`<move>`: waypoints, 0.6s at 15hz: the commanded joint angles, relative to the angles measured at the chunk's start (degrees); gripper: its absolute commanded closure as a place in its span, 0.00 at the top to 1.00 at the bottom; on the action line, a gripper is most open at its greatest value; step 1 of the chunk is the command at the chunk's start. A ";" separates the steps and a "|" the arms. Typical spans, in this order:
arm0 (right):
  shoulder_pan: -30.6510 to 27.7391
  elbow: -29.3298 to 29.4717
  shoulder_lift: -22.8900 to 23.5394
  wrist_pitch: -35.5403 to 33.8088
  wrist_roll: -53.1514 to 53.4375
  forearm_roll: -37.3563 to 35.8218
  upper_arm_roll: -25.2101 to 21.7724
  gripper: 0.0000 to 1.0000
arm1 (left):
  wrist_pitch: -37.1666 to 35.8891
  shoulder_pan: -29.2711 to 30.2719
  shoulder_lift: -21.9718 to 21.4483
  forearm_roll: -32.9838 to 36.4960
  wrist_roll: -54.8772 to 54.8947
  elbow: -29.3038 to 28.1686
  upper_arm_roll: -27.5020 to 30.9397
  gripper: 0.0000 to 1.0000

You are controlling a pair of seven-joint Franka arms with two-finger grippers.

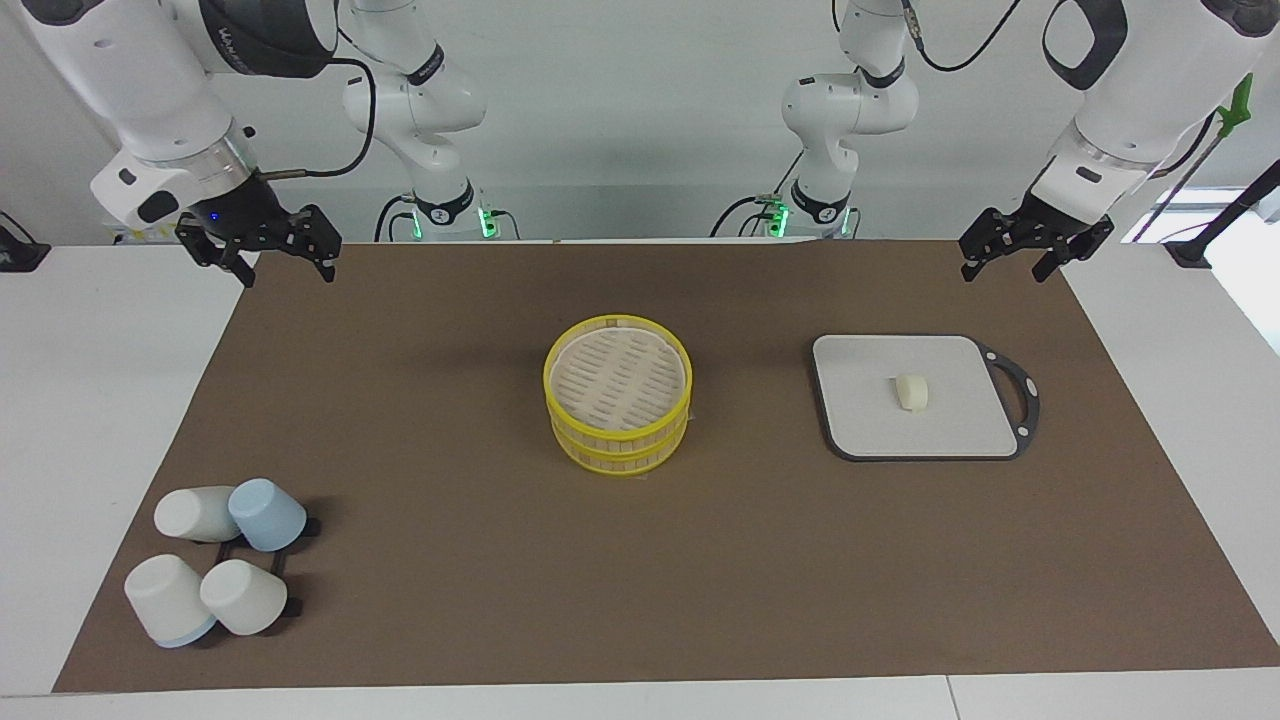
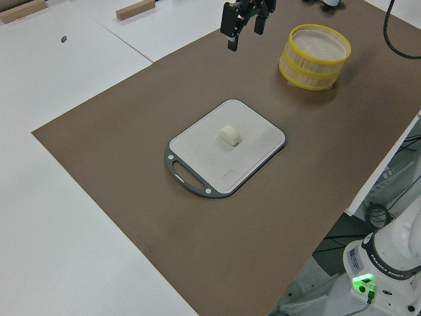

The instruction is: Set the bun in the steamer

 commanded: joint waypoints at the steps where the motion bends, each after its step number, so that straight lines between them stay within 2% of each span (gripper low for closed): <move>1: -0.15 0.65 0.51 0.56 0.94 1.24 0.20 1.00 | 0.50 -0.01 -0.85 -0.63 0.87 -0.57 0.18 1.00; 4: -0.07 0.74 0.60 0.82 0.94 1.59 1.59 1.00 | 0.41 -0.01 -0.85 -0.63 0.79 -0.57 0.18 1.00; 5: 0.98 1.00 0.86 -0.05 2.85 3.07 3.35 1.00 | 0.59 -0.09 -0.85 -0.54 0.87 -0.66 0.18 1.00; 6: 4.38 2.92 2.43 -0.58 8.70 3.00 4.15 1.00 | 0.59 -0.09 -0.94 -0.54 0.96 -0.84 0.18 1.00; 7: 9.20 6.33 4.97 -2.24 16.68 3.00 4.15 1.00 | 1.11 -0.01 -1.03 -0.54 1.14 -1.62 0.18 1.00; 9: 16.95 19.47 15.66 -6.89 28.41 2.91 4.15 1.00 | 6.09 -0.01 -4.09 -0.54 1.14 -8.62 0.18 1.00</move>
